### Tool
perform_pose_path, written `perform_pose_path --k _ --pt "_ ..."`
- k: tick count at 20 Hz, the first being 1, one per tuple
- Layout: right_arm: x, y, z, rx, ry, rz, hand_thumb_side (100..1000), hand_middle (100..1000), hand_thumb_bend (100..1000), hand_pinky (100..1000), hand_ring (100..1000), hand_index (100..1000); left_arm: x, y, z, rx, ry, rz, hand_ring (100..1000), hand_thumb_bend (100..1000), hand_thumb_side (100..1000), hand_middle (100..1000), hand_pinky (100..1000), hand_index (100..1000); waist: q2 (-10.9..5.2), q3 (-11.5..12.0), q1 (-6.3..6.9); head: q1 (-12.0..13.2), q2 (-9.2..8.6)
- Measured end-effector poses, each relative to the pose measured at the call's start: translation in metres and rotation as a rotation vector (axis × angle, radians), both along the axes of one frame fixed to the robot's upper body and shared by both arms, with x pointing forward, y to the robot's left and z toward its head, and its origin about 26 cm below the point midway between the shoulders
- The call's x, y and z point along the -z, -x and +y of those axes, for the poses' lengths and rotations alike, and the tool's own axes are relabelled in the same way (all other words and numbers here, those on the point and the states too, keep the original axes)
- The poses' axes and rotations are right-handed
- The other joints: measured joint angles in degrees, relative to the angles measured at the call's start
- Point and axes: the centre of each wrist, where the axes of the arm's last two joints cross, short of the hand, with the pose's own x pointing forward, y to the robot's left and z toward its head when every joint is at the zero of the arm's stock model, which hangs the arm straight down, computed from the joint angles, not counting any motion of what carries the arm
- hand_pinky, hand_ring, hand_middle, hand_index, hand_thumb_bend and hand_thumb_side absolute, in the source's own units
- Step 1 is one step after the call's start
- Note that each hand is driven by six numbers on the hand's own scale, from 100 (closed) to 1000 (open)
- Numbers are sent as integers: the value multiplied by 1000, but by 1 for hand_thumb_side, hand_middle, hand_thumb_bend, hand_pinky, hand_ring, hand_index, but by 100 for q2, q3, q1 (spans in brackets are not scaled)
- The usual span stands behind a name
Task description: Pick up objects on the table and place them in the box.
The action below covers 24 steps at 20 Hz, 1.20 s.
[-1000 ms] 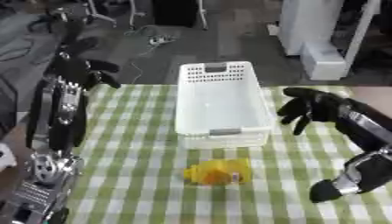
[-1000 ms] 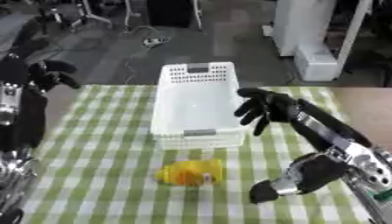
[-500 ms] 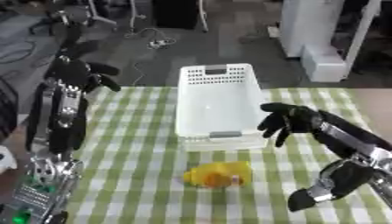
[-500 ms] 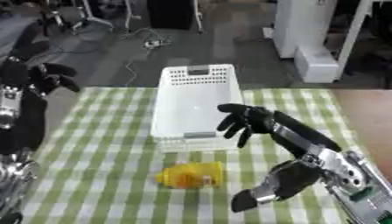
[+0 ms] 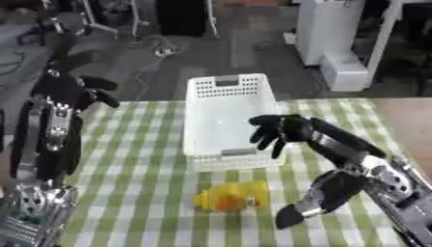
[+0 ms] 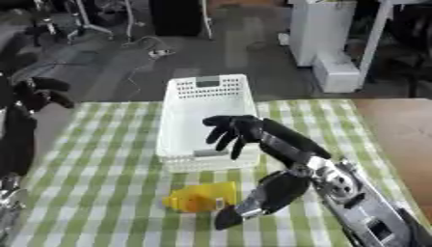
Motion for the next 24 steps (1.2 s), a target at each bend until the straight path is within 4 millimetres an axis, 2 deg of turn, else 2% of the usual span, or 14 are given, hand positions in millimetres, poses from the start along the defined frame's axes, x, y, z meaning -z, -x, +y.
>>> perform_pose_path --k 7,13,24 --pt "-5 -8 19 -8 -30 -5 508 675 1000 556 669 865 0 0 0 0 10 -8 599 250 766 1000 449 811 -1 0 7 -208 -5" --pt "2 -12 29 -7 -40 7 492 633 1000 528 635 820 0 0 0 0 16 -13 600 252 764 1000 452 810 -3 1 15 -198 -29" --pt "16 -18 35 9 -23 19 486 604 1000 511 606 802 -1 0 0 4 23 -16 601 256 764 1000 455 811 -3 66 15 -42 -51"
